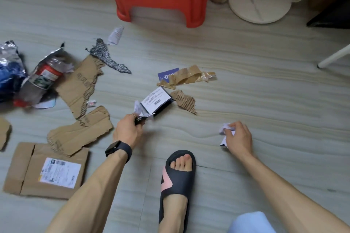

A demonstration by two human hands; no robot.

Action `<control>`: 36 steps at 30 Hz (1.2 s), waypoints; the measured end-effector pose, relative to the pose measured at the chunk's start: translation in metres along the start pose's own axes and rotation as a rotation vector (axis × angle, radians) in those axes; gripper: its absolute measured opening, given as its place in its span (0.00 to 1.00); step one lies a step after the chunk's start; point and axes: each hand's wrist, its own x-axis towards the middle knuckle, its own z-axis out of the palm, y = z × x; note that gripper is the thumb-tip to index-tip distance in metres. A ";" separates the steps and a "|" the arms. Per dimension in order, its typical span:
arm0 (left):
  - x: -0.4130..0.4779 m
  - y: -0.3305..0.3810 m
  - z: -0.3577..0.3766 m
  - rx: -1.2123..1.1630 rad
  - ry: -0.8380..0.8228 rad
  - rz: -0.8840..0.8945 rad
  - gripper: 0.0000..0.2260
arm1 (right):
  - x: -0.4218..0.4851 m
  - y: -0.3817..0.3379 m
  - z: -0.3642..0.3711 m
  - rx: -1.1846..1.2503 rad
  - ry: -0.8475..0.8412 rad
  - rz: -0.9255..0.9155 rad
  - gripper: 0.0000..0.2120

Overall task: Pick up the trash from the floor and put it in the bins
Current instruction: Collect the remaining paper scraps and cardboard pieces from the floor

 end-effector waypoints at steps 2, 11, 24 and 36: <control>-0.014 -0.010 -0.022 -0.020 0.044 0.040 0.11 | -0.015 -0.027 0.008 0.035 -0.044 -0.090 0.04; -0.157 -0.120 -0.181 0.197 0.174 0.021 0.06 | -0.144 -0.224 0.047 0.178 -0.296 -0.704 0.02; -0.355 -0.325 -0.300 0.056 0.547 -0.794 0.14 | -0.413 -0.404 0.107 0.260 -0.720 -1.224 0.04; -0.413 -0.432 -0.257 -0.368 0.599 -1.065 0.29 | -0.590 -0.469 0.254 -0.028 -1.349 -0.957 0.18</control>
